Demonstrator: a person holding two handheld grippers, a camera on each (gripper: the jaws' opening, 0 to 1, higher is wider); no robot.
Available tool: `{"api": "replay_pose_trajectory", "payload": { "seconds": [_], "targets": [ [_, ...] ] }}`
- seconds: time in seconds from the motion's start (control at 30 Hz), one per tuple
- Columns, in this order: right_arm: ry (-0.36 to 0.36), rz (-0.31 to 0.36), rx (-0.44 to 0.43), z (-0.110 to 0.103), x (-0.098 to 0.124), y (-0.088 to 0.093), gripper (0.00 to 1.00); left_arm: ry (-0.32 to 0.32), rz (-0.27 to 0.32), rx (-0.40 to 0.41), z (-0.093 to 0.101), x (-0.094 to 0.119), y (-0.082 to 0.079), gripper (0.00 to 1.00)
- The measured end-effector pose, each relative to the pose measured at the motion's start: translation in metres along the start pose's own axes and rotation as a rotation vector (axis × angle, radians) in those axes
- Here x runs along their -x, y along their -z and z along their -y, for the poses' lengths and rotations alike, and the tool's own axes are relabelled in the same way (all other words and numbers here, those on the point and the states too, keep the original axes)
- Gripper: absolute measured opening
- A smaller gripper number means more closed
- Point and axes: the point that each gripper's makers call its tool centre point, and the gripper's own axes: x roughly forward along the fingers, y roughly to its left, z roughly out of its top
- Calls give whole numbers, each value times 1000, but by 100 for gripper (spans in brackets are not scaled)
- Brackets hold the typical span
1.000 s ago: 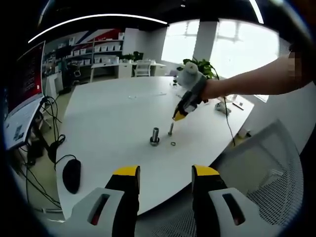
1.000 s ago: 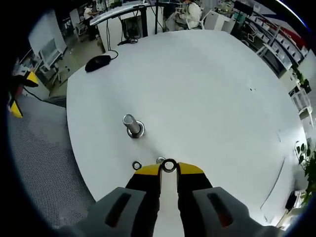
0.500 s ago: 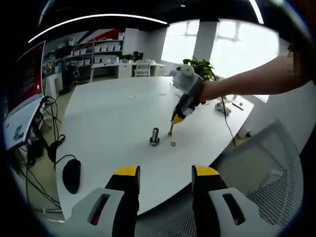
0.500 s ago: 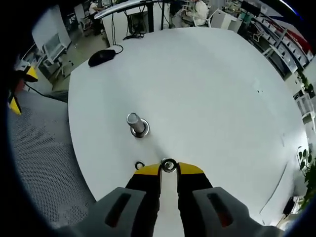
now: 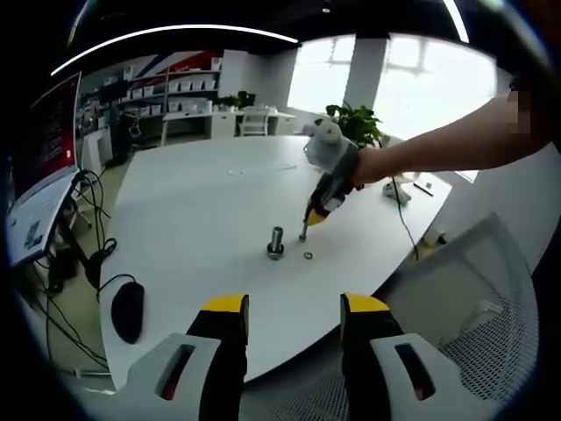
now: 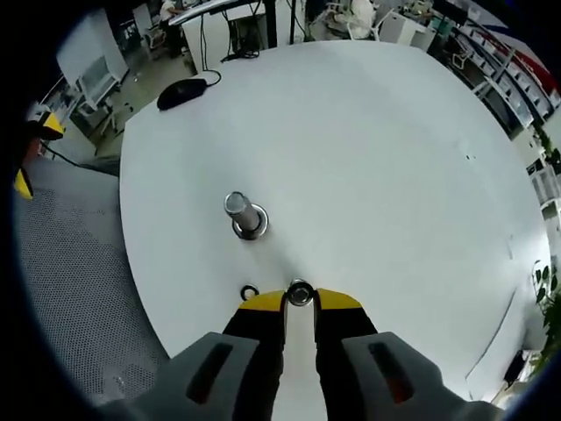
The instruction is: Place the washer onto the threaded stud by aligning its center hole with the stud, sliding it down to the base, and recovering from edge contact or off-axis alignment until the washer reaches the visible bottom stop.
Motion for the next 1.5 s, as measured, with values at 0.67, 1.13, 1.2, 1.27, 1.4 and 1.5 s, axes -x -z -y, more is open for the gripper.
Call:
{"api": "replay_pose_trajectory", "payload": {
  "seconds": [0.67, 1.13, 1.2, 1.27, 1.4, 1.5],
  "targets": [
    [-23, -55, -17, -2, -31, 10, 14, -7, -9, 10, -2, 0, 3, 40],
    [-20, -53, -36, 4, -42, 15, 16, -12, -15, 11, -3, -1, 3, 40],
    [-19, -46, -46, 7, -43, 14, 18, -14, -15, 10, -4, -1, 4, 40],
    [-13, -42, -47, 8, -42, 14, 19, -13, -16, 10, -4, -1, 4, 40],
    [-4, -40, -45, 3, -35, 16, 21, -14, -12, 12, -3, 0, 3, 40],
    [1, -36, -60, 3, -31, 26, 22, -14, -13, 9, -2, 0, 2, 40]
  ]
}}
